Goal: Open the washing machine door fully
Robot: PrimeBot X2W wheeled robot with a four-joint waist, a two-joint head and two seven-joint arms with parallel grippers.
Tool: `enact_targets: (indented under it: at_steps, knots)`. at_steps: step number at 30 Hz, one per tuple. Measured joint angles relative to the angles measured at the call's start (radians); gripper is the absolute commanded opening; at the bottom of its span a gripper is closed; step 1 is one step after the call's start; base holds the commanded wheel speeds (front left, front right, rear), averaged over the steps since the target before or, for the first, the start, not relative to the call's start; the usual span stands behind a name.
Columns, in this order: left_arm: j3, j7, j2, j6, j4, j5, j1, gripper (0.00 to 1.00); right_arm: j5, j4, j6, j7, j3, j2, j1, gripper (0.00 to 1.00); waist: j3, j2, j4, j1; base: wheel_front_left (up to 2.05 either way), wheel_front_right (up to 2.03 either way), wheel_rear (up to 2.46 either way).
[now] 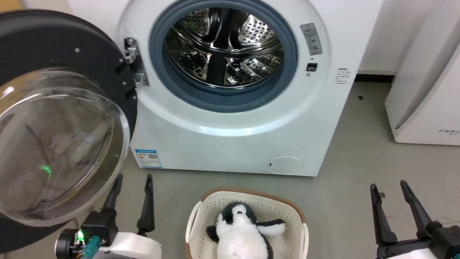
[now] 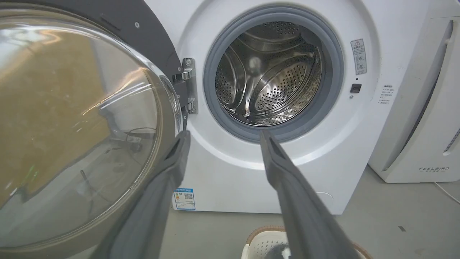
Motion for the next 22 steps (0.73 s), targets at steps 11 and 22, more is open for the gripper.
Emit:
enact_targets:
  at_steps: [11,22]
  knots:
    - [-0.013,0.007,-0.001,0.017,0.0,-0.001,0.008,0.0,0.001,0.007,0.0,0.007,0.001,0.0,0.001,0.0,0.003,0.0,-0.017,0.0,0.0,0.0,0.0]
    - [-0.014,0.029,-0.001,0.017,-0.009,0.0,0.008,0.0,0.0,0.007,0.0,0.028,0.008,0.0,-0.001,0.0,0.003,0.0,-0.022,0.0,0.0,0.0,0.0]
